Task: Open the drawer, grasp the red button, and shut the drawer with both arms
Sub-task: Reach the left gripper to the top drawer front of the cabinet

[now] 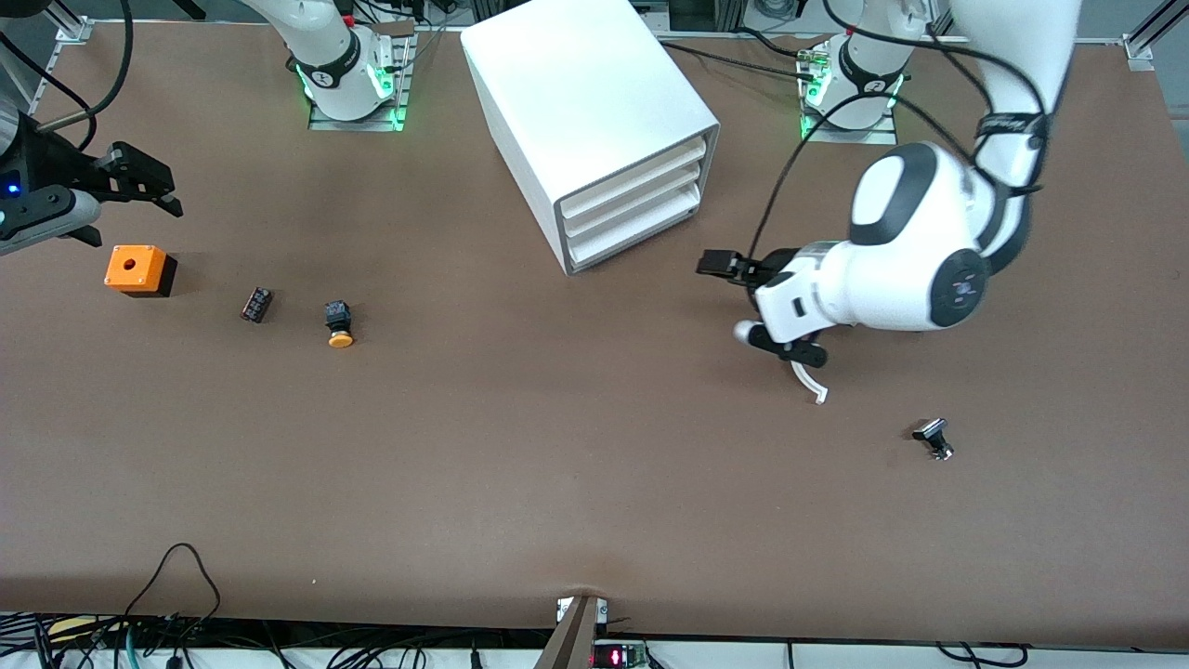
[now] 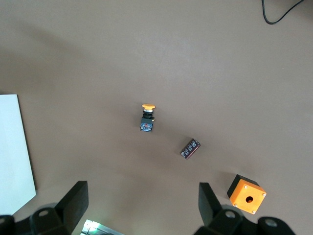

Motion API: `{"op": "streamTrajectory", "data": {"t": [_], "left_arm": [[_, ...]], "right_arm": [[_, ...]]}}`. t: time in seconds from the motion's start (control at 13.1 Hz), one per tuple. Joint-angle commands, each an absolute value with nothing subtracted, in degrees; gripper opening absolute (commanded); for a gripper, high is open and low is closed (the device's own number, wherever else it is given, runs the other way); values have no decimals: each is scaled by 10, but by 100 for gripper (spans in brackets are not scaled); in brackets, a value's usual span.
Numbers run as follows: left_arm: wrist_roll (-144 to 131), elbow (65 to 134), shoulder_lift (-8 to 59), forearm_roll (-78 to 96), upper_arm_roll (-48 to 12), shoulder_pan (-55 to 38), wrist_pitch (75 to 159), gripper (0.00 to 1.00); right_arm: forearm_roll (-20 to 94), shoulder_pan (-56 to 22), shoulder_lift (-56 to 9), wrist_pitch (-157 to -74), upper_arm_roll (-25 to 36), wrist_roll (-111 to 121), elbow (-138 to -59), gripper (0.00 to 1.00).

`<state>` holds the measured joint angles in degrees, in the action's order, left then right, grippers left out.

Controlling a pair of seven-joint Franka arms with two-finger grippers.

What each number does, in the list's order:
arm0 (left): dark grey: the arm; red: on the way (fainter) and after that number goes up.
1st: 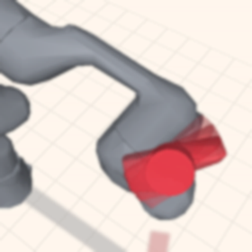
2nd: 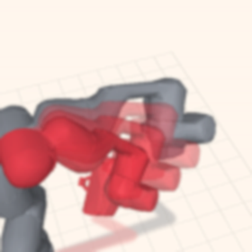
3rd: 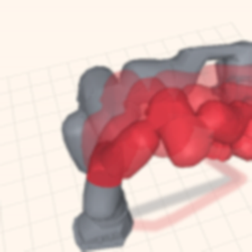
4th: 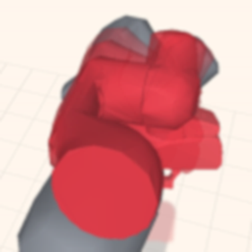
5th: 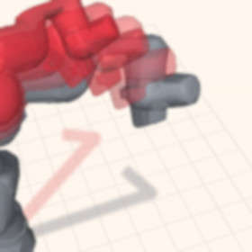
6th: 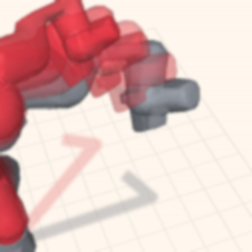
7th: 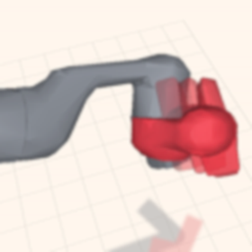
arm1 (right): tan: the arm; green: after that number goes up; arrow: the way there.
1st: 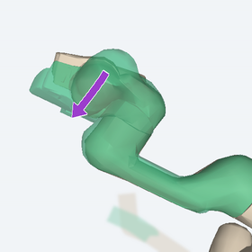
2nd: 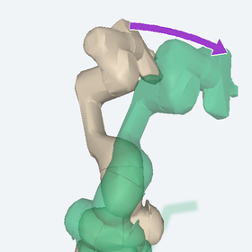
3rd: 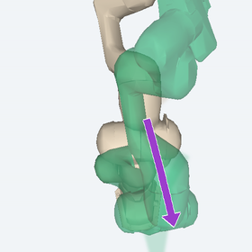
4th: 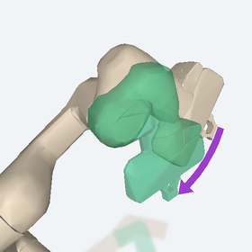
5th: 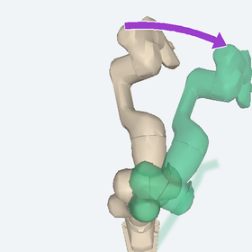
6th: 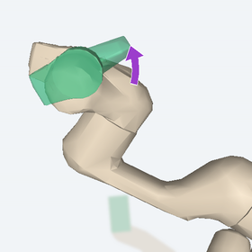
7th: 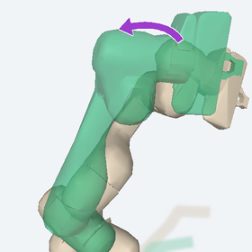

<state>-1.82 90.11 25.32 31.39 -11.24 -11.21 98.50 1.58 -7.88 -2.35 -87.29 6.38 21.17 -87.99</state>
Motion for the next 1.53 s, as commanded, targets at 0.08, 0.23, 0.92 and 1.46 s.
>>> {"op": "streamTrajectory", "data": {"t": [0.08,0.23,0.92,1.46], "left_arm": [[-11,916,283,343,-123,-120,993,100],[-11,923,300,344,-124,-135,995,100],[-11,974,318,366,-125,-194,1005,96],[-25,980,324,378,-128,-218,1006,93]], "right_arm": [[11,-80,-30,-860,65,209,-864,100],[11,-80,-30,-860,65,209,-864,100],[11,-79,-30,-861,66,209,-864,100],[11,-78,-30,-860,66,209,-864,100]]}}
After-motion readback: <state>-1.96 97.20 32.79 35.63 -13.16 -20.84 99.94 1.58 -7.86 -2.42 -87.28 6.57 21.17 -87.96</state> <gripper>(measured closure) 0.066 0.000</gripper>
